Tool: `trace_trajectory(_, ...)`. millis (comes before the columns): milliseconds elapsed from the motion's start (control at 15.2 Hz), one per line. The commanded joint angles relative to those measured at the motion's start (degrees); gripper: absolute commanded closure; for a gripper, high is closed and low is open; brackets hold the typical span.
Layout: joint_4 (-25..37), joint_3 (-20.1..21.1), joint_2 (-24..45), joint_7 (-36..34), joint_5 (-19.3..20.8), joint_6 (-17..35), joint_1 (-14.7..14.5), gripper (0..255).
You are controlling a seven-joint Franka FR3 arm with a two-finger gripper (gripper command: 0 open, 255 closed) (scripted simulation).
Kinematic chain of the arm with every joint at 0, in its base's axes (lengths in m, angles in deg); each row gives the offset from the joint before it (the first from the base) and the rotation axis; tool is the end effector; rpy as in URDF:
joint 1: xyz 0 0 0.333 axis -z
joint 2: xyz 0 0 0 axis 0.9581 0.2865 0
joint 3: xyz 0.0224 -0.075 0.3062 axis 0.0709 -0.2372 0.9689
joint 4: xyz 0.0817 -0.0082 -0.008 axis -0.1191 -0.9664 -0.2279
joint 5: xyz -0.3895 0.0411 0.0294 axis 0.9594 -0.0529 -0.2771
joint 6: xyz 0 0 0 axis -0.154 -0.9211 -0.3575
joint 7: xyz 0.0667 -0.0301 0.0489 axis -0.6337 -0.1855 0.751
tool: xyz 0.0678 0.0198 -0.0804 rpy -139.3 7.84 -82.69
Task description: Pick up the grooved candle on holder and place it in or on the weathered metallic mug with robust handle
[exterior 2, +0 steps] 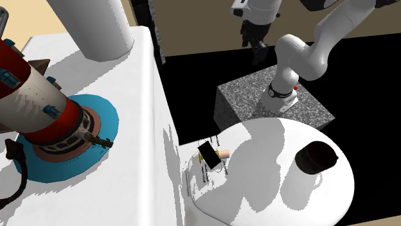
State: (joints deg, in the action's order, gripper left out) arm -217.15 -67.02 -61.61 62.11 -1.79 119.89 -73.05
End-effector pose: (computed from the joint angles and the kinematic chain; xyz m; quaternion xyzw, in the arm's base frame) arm 0.2829 -0.0145 0.5695 0.9943 -0.0666 -0.0584 0.0585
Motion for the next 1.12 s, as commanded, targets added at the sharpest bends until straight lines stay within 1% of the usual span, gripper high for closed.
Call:
trace_trajectory(0, 0.0, 0.0, 0.0, 0.0, 0.0, 0.0, 0.0, 0)
trace_trajectory(528, -3.74, 6.6, 8.17, -9.73, -5.91, 13.02, -2.11, 0)
trace_trajectory(792, -3.69, 9.9, 14.16, -14.33, -7.94, 19.72, -2.94, 0)
trace_trajectory(1056, -2.3, 13.12, 21.17, -18.93, -9.04, 26.18, -3.44, 0)
